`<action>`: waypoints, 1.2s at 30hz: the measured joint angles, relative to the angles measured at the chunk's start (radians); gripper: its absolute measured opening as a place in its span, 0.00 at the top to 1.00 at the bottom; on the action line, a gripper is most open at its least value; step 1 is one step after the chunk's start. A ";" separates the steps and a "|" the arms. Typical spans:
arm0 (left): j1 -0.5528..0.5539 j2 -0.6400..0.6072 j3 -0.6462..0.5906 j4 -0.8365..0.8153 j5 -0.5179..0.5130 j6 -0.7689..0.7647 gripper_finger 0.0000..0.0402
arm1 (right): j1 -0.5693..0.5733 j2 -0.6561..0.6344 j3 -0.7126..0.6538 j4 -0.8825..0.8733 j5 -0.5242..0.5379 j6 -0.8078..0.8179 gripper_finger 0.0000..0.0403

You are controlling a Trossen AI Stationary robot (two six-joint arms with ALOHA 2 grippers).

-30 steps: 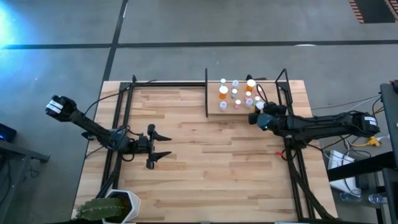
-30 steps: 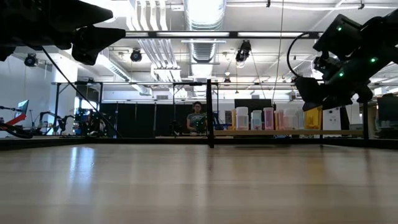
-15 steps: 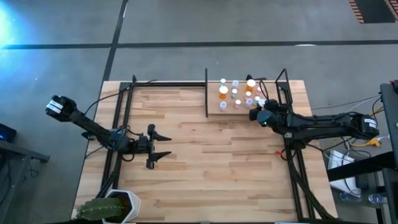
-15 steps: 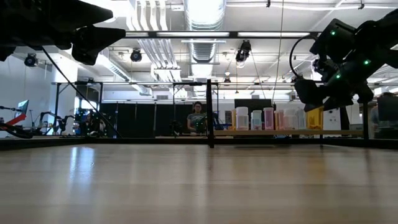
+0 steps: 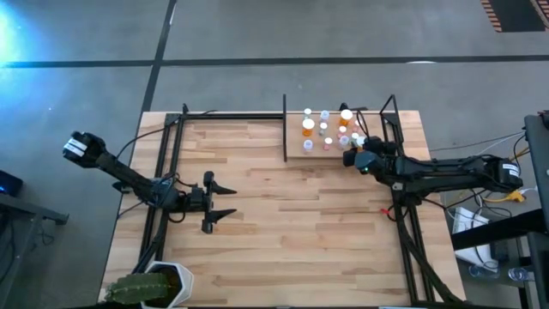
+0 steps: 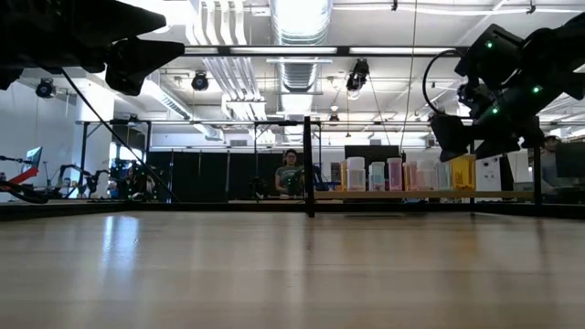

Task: Pick and place medicine bottles onto shelf by color
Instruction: Return to Home Position

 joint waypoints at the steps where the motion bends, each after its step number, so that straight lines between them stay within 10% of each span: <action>1: 0.000 0.000 0.000 0.000 0.000 0.000 0.38 | 0.000 -0.003 0.001 0.003 0.000 -0.011 0.21; 18: 0.015 0.000 0.006 -0.011 -0.034 0.055 0.42 | 0.064 -0.004 0.310 -0.475 -0.082 -0.024 0.31; 28: 0.120 0.000 0.032 -0.132 0.140 0.069 0.95 | 0.262 -0.005 0.307 -0.368 -0.105 -0.219 0.84; 36: 0.309 -0.002 0.034 -0.146 0.408 0.070 1.00 | 0.289 -0.031 0.118 0.211 -0.713 -0.676 0.97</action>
